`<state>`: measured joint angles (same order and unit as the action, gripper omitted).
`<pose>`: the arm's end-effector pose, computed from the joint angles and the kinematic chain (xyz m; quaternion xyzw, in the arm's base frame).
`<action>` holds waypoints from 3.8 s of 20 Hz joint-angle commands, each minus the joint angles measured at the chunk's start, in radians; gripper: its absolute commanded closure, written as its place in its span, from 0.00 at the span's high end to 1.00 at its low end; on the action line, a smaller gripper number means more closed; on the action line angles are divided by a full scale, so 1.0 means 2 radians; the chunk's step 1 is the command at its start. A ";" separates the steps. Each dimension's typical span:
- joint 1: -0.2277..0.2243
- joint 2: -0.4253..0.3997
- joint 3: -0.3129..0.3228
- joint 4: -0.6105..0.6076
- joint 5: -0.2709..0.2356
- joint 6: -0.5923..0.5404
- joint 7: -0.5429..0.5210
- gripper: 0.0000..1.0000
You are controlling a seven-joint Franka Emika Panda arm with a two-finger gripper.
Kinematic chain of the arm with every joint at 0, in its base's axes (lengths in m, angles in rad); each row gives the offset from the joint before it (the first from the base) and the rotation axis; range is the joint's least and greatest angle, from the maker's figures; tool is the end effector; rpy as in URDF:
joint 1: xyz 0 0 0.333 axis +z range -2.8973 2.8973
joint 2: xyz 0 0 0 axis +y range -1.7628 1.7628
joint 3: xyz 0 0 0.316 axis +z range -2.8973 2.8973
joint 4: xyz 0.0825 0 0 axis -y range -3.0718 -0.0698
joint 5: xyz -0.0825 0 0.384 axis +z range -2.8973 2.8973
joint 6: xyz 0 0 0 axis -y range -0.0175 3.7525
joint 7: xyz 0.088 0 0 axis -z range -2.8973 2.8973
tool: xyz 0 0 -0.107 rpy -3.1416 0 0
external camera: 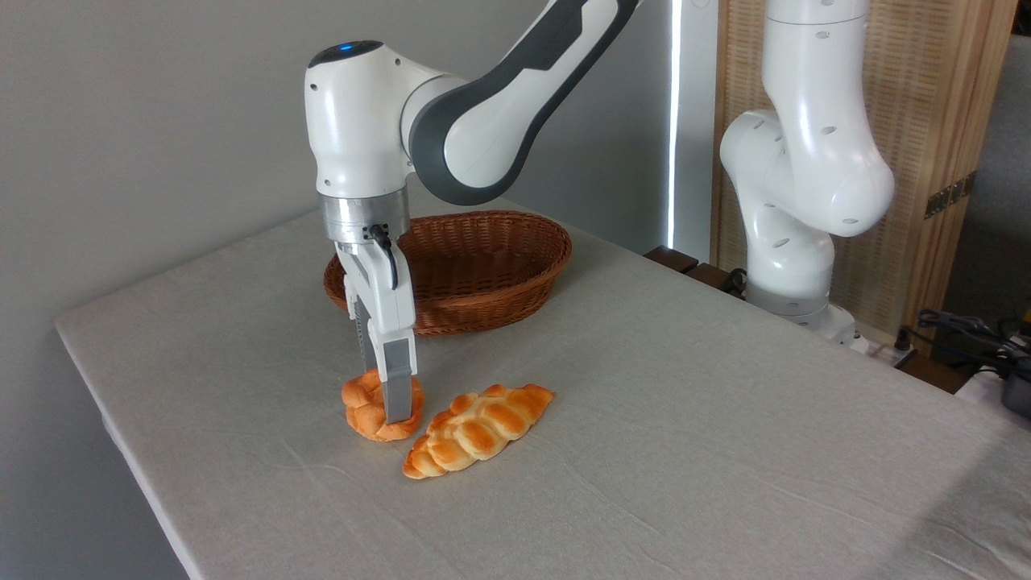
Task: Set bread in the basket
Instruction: 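Close the gripper on the round bread roll, then lift the roll and carry it over the wicker basket, then lower the roll into the basket and open the gripper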
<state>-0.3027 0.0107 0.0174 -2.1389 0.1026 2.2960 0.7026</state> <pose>0.5334 -0.1541 0.4142 -0.8622 0.4996 -0.0630 0.0551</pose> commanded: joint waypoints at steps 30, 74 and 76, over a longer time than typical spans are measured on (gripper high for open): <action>-0.004 -0.018 -0.044 0.133 -0.027 -0.145 -0.005 0.10; 0.001 0.032 -0.043 0.289 -0.125 -0.332 -0.120 1.00; 0.001 0.024 0.000 0.290 -0.120 -0.333 -0.085 1.00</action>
<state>-0.2898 0.0557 -0.0906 -1.5923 -0.1222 1.6561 0.4481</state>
